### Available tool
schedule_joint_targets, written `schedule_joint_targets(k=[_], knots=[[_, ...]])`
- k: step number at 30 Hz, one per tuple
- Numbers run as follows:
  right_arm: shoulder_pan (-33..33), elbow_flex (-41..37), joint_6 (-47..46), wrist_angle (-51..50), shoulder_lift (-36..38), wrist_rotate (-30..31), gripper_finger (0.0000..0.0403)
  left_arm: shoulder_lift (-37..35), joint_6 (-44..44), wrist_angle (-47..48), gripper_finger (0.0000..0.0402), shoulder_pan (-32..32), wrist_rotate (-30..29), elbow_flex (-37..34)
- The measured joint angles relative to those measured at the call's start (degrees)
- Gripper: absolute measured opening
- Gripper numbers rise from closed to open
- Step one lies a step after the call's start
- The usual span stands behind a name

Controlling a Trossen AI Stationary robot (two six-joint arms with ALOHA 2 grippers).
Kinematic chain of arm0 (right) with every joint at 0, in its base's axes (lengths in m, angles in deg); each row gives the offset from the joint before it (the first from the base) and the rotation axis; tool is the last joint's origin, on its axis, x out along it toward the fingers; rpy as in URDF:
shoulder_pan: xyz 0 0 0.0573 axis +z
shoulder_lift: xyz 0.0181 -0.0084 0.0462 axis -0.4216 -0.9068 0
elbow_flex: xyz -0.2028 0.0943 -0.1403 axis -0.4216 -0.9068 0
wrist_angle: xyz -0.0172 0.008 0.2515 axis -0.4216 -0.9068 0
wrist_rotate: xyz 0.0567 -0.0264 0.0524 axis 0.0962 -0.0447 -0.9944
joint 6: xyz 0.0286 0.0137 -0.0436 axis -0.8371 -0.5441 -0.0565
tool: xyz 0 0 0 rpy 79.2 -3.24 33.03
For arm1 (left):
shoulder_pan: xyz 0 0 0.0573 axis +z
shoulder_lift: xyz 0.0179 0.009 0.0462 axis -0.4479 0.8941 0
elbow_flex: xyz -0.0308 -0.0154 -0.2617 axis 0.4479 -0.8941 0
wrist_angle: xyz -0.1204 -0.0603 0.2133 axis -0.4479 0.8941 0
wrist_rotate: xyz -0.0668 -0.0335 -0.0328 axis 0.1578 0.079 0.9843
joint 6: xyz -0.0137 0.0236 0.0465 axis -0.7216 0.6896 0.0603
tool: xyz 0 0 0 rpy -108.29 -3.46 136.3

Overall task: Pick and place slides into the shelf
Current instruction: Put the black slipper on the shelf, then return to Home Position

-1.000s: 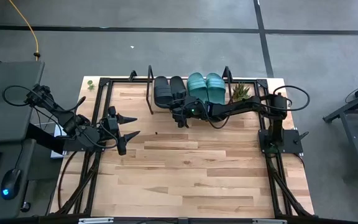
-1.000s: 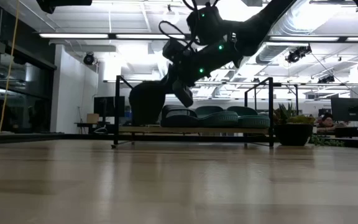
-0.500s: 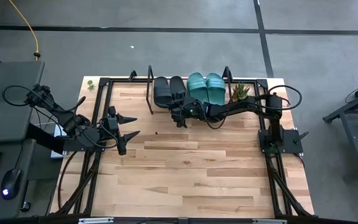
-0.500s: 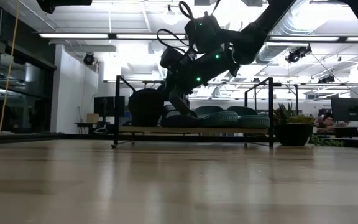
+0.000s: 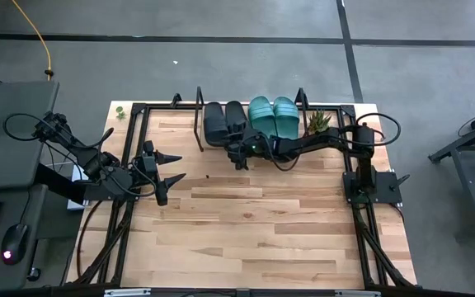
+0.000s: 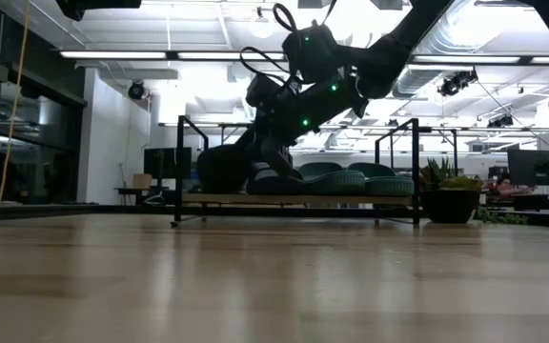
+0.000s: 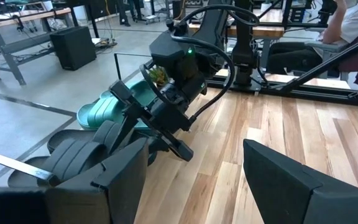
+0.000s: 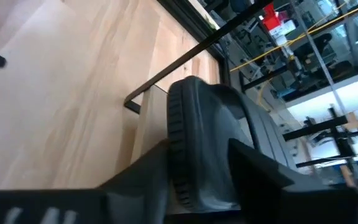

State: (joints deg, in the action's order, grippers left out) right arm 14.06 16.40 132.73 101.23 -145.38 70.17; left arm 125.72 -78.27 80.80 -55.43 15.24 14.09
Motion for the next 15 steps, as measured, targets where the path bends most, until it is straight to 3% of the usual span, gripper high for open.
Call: schedule_joint_targets(k=[7, 15], knots=[[0.0, 7.3, -7.6, -15.1, 0.0, -1.6, 0.0226, 0.0, 0.0, 0.0, 0.0246, 0.0, 0.0, 0.0], [0.0, 15.1, -12.5, -30.6, 0.0, -7.9, 0.0239, 0.0, 0.0, 0.0, 0.0246, 0.0, 0.0, 0.0]])
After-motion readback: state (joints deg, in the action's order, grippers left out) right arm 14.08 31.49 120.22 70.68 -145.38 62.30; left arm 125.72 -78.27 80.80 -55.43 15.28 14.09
